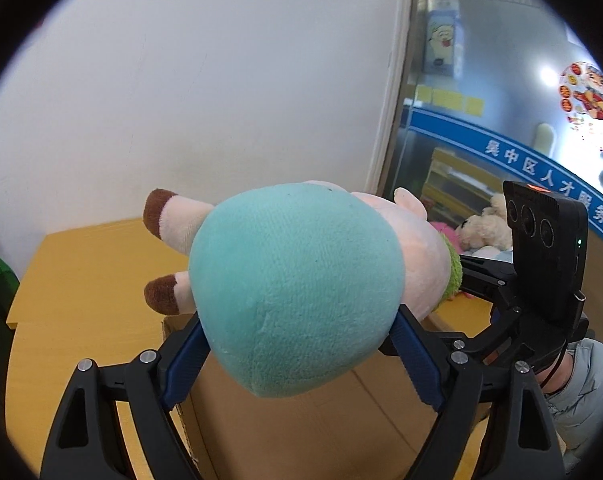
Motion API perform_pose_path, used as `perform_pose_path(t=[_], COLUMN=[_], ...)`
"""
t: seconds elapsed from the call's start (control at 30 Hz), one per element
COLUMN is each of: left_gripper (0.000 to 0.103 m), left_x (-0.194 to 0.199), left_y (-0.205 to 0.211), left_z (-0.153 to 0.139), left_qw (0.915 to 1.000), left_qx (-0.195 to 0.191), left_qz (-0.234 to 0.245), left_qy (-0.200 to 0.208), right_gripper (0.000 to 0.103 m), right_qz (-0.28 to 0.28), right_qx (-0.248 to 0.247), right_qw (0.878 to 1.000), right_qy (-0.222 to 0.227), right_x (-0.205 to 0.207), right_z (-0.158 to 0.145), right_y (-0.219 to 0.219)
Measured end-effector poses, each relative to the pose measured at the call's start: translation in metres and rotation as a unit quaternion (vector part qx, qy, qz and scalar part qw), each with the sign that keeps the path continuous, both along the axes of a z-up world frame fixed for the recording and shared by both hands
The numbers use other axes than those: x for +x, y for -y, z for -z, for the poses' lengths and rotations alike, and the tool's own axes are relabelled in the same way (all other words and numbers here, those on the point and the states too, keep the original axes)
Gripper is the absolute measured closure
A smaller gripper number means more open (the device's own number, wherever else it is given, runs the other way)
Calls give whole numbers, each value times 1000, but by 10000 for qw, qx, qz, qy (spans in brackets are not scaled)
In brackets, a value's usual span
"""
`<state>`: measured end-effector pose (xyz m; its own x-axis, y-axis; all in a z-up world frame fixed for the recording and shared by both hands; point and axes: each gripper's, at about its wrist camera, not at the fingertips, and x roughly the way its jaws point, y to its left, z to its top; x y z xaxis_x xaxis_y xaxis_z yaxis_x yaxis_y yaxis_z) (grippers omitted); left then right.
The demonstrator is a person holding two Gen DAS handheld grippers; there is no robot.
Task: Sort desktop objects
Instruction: 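Carry the pig plush with both grippers over the cardboard box, then open both grippers to drop the pig plush into the box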
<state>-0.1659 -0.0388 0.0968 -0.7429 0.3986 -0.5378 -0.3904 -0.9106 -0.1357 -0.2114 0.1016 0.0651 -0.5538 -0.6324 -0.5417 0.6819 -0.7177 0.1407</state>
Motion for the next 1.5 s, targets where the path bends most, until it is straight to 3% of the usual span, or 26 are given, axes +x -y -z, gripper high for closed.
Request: perform_pose_path(t=[0.23, 0.53, 0.6, 0.8, 0.9, 1.03, 1.23, 1.4, 1.5], left_gripper=[16, 17, 17, 15, 15, 15, 15, 15, 15], left_x=[-59, -106, -114, -116, -112, -94, -45, 1, 23], left_y=[23, 37, 39, 17, 20, 36, 67, 65, 36], left_z=[69, 145, 156, 156, 153, 127, 76, 48, 32], left_qw=[9969, 9830, 9748, 9639, 9620, 9687, 9807, 9881, 9901], left_qx=[26, -201, -242, -859, -736, -609, -401, -385, -467], left_qz=[-159, -484, -611, -800, -846, -1008, -1209, -1184, -1245], left_qy=[773, 1762, 2130, 2390, 2489, 2185, 1485, 903, 447], right_gripper=[25, 25, 24, 15, 9, 1, 0, 0, 0], right_qz=[-10, 131, 176, 271, 363, 420, 646, 715, 819], right_qx=[245, 702, 845, 1174, 1265, 1196, 1108, 941, 1090], right_qw=[9966, 9840, 9806, 9688, 9635, 9612, 9625, 9704, 9781], right_qy=[783, 1635, 1761, 2167, 2332, 2451, 2392, 2106, 1576], right_x=[-84, -154, -162, -152, -153, -144, -118, -80, -39], right_z=[60, 144, 157, 190, 190, 175, 135, 102, 78], right_y=[38, 74, 80, 85, 87, 78, 51, 29, 14])
